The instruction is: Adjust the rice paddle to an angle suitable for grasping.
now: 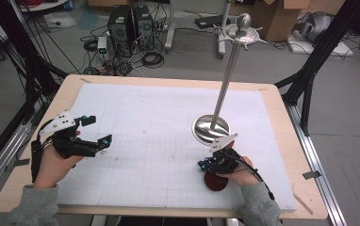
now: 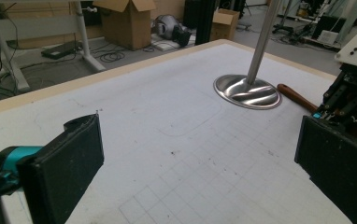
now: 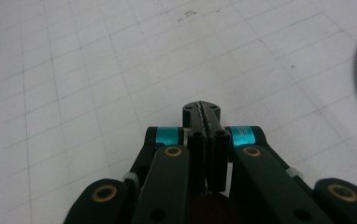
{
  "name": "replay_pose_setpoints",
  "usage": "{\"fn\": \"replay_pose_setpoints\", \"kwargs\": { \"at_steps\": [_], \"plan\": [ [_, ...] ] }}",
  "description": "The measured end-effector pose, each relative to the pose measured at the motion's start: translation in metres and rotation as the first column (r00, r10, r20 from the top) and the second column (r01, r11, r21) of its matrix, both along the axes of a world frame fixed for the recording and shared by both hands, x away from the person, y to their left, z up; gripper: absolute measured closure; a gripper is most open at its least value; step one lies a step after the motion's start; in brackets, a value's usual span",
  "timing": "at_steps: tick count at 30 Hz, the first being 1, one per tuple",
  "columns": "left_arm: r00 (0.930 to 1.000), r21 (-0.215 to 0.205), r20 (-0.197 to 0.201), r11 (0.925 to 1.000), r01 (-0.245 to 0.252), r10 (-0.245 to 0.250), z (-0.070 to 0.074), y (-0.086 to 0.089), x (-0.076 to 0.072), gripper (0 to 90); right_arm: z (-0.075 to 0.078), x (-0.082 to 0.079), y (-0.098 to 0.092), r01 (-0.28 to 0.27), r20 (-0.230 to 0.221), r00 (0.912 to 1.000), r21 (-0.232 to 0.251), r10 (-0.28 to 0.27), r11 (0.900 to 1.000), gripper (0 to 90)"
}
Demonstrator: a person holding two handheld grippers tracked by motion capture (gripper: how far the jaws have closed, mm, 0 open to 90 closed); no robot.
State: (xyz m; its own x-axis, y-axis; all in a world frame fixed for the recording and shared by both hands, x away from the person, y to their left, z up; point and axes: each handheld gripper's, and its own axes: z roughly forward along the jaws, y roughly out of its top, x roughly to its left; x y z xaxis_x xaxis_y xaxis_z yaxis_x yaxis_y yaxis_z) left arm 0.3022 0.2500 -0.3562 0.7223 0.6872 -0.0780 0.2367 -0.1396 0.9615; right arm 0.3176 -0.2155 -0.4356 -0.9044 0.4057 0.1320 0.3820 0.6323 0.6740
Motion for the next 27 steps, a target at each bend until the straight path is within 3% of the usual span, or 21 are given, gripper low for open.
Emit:
{"fn": "replay_pose_setpoints", "kwargs": {
  "at_steps": [13, 27],
  "plan": [
    [1.0, -0.004, -0.002, 1.0, -0.002, 0.002, -0.001, 0.001, 0.004, 1.8, 0.001, -0.006, -0.002, -0.019, 0.006, 0.9998, -0.037, 0.019, 0.999, 89.4],
    [0.9999, -0.007, 0.0, 0.9998, 0.017, -0.017, 0.0, -0.006, 0.01, 1.8, 0.003, -0.015, -0.011, -0.002, 0.0, 1.0, -0.056, 0.002, 0.998, 89.3]
  ]
}}
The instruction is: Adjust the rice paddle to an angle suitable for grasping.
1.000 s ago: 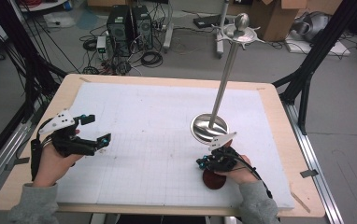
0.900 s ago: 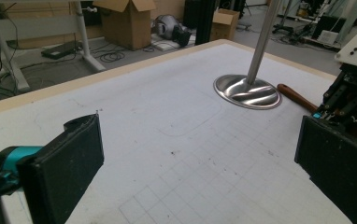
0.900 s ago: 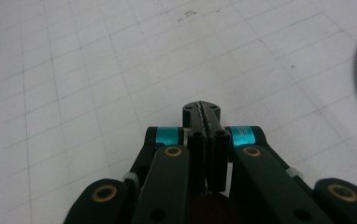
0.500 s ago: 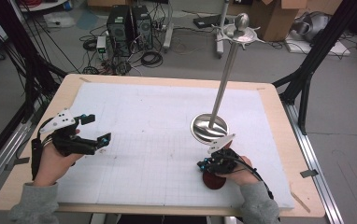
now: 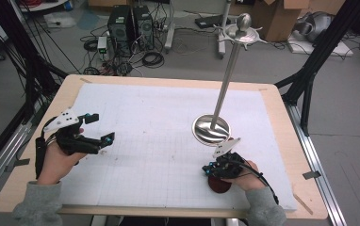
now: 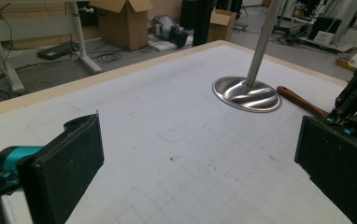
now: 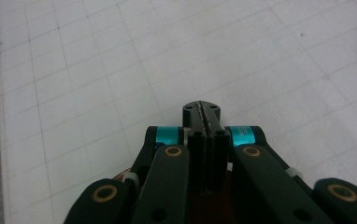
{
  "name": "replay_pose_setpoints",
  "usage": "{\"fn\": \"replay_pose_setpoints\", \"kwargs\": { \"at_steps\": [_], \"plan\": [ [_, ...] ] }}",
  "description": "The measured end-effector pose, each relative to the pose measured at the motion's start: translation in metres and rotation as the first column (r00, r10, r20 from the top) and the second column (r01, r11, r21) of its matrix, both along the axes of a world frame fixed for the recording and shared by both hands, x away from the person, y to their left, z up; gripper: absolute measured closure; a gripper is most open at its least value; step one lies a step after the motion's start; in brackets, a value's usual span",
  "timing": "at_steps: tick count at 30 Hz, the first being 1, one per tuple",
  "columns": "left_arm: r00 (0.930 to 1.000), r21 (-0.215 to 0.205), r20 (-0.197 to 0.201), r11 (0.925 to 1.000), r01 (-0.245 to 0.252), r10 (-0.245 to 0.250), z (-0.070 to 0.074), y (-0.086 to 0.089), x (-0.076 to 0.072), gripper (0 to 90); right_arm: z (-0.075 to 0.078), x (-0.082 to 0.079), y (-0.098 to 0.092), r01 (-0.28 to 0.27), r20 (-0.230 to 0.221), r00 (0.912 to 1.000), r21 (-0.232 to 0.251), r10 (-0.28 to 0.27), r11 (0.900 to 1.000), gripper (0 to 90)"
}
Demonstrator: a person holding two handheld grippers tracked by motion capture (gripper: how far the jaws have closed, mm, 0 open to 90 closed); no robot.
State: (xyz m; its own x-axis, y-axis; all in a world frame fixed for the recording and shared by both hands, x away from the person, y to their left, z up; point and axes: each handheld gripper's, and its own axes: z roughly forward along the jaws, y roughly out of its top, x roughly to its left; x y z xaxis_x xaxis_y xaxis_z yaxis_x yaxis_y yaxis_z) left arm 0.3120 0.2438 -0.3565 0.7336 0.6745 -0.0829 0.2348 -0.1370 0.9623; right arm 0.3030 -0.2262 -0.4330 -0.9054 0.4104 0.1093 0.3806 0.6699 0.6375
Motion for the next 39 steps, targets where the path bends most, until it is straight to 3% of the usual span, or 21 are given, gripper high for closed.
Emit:
{"fn": "replay_pose_setpoints", "kwargs": {
  "at_steps": [10, 39],
  "plan": [
    [1.0, -0.005, -0.001, 1.0, 0.007, -0.007, 0.0, -0.003, 0.003, 1.8, 0.001, -0.007, -0.013, 0.03, -0.006, 0.9995, -0.008, -0.03, 1.0, 89.3],
    [0.9993, -0.004, 0.004, 0.9993, 0.037, -0.037, 0.001, -0.016, 0.011, 1.8, 0.001, -0.018, -0.059, 0.1, -0.084, 0.9916, 0.012, -0.098, 0.995, 89.4]
  ]
}}
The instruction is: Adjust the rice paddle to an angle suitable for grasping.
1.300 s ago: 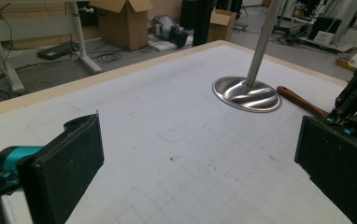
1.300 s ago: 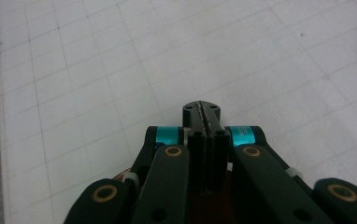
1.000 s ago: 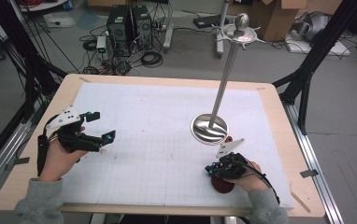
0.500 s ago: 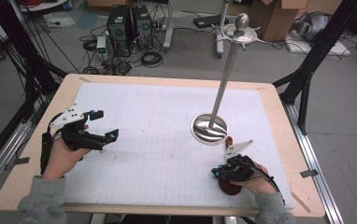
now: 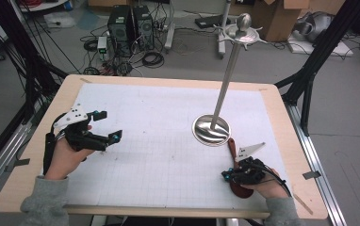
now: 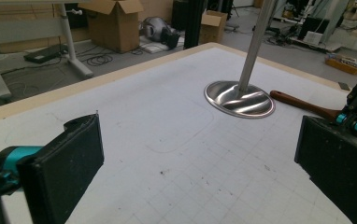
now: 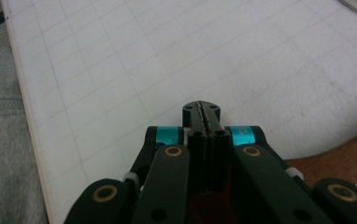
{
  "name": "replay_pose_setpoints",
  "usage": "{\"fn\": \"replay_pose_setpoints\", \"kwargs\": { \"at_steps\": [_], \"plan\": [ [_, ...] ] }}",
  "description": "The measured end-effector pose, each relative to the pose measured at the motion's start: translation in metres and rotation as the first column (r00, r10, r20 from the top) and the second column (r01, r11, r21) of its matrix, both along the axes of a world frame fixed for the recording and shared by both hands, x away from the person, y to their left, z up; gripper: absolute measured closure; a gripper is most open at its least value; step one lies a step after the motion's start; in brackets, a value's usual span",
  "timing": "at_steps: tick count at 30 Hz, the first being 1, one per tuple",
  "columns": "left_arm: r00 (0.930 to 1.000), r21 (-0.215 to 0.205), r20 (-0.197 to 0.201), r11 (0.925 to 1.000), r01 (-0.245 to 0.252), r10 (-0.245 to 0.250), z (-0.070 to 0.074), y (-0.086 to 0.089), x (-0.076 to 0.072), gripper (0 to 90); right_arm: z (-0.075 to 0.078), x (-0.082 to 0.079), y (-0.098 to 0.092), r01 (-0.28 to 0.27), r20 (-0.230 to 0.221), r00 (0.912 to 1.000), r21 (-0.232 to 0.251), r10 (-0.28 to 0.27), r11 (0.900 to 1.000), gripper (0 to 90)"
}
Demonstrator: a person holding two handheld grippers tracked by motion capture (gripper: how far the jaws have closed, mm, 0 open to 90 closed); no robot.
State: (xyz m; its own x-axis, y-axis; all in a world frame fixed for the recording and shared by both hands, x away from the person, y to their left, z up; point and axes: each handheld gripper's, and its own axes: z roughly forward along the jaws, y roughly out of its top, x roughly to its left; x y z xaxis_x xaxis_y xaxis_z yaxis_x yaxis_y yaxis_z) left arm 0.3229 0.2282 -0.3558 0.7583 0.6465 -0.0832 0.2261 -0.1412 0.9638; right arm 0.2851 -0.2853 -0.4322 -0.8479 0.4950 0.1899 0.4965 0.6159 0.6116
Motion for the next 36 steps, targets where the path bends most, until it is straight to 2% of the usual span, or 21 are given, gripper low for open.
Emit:
{"fn": "replay_pose_setpoints", "kwargs": {
  "at_steps": [13, 22, 36],
  "plan": [
    [1.0, -0.006, -0.002, 1.0, 0.003, -0.003, 0.0, -0.001, 0.002, 1.8, 0.0, -0.003, -0.016, 0.012, 0.0, 0.9999, 0.002, -0.012, 1.0, 89.4],
    [0.9999, -0.009, -0.003, 0.9999, 0.01, -0.01, -0.001, -0.006, 0.005, 1.8, 0.0, -0.009, -0.038, 0.066, 0.012, 0.9977, -0.003, -0.066, 0.998, 89.4],
    [0.9996, -0.006, -0.007, 0.9996, 0.027, -0.027, -0.001, -0.011, 0.007, 1.8, -0.001, -0.014, -0.059, 0.128, 0.009, 0.9917, 0.011, -0.128, 0.992, 89.4]
  ]
}}
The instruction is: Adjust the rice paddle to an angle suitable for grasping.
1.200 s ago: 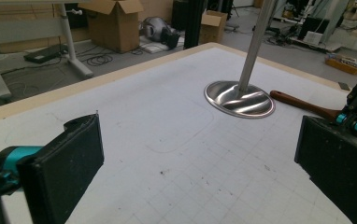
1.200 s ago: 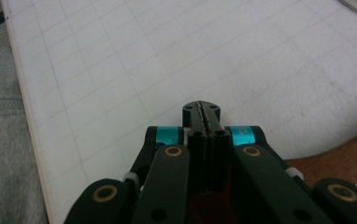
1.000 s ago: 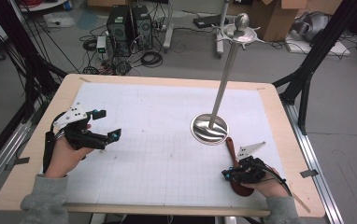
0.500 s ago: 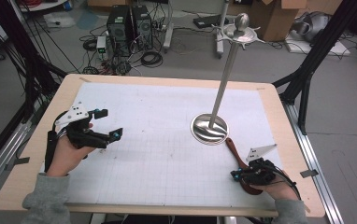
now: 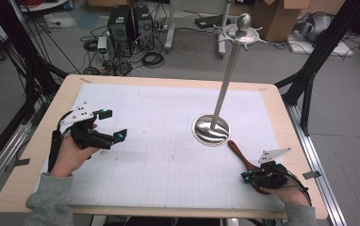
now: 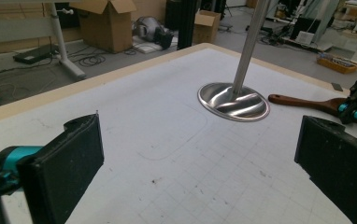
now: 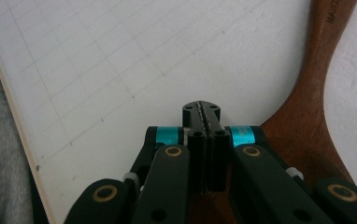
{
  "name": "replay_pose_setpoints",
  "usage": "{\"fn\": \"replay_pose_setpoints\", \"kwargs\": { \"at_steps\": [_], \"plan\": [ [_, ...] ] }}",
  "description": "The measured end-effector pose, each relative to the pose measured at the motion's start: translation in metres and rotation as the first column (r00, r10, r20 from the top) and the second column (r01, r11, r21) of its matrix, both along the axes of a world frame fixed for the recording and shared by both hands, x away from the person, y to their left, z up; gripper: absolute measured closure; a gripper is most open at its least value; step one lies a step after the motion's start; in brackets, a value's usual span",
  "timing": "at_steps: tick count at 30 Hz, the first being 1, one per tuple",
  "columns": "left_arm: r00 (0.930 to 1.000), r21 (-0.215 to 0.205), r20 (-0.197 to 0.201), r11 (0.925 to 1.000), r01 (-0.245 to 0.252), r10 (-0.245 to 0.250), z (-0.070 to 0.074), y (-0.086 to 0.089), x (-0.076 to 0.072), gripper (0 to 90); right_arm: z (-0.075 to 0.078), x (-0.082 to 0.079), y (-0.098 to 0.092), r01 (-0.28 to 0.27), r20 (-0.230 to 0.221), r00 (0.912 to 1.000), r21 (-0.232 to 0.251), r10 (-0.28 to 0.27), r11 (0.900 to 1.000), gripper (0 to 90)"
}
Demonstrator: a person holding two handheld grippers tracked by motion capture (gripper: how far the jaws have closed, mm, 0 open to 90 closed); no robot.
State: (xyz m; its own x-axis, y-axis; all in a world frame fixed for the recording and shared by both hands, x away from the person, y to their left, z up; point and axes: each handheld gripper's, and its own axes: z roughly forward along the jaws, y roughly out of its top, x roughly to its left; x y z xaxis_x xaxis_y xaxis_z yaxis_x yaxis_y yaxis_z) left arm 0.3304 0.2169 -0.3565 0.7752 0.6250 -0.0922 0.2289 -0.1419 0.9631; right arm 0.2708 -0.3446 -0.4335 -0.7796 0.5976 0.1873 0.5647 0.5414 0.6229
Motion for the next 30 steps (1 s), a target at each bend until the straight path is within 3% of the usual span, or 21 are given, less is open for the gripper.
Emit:
{"fn": "replay_pose_setpoints", "kwargs": {
  "at_steps": [2, 6, 10, 12, 17, 20, 21, 26, 30],
  "plan": [
    [1.0, -0.001, 0.0, 1.0, -0.001, 0.001, 0.0, 0.0, 0.0, 1.8, 0.0, 0.0, -0.001, 0.004, 0.002, 1.0, 0.006, -0.004, 1.0, 89.4],
    [1.0, 0.005, -0.001, 1.0, -0.001, 0.001, 0.0, 0.0, 0.0, 1.8, 0.003, 0.0, 0.002, -0.014, 0.009, 0.9999, -0.026, 0.014, 1.0, 89.3],
    [1.0, 0.01, -0.004, 1.0, 0.001, -0.001, 0.0, -0.001, -0.001, 1.8, 0.007, 0.001, 0.004, -0.014, 0.032, 0.9994, 0.005, 0.013, 1.0, 89.3],
    [1.0, 0.022, -0.001, 0.9998, 0.002, -0.002, 0.0, -0.001, -0.003, 1.8, 0.011, 0.004, 0.003, 0.029, 0.076, 0.9967, 0.011, -0.03, 1.0, 89.3],
    [1.0, 0.019, 0.003, 0.9998, -0.008, 0.007, 0.001, 0.003, -0.007, 1.8, 0.014, 0.011, -0.002, 0.086, 0.109, 0.9901, 0.027, -0.089, 0.996, 89.3],
    [0.9999, 0.025, 0.003, 0.9995, -0.017, 0.017, 0.0, 0.008, -0.011, 1.8, 0.014, 0.021, -0.004, 0.143, 0.131, 0.9804, 0.036, -0.147, 0.989, 89.3],
    [0.9999, 0.025, 0.003, 0.9995, -0.017, 0.017, 0.0, 0.008, -0.011, 1.8, 0.014, 0.021, -0.004, 0.143, 0.131, 0.9804, 0.036, -0.147, 0.989, 89.3],
    [0.9992, 0.032, -0.001, 0.9987, -0.039, 0.039, -0.001, 0.016, -0.018, 1.8, 0.019, 0.035, -0.004, 0.195, 0.176, 0.9643, 0.034, -0.197, 0.98, 89.3],
    [0.9987, 0.032, 0.0, 0.9981, -0.052, 0.052, -0.002, 0.021, -0.021, 1.8, 0.017, 0.042, -0.006, 0.2, 0.165, 0.9652, 0.036, -0.203, 0.979, 89.3]
  ]
}}
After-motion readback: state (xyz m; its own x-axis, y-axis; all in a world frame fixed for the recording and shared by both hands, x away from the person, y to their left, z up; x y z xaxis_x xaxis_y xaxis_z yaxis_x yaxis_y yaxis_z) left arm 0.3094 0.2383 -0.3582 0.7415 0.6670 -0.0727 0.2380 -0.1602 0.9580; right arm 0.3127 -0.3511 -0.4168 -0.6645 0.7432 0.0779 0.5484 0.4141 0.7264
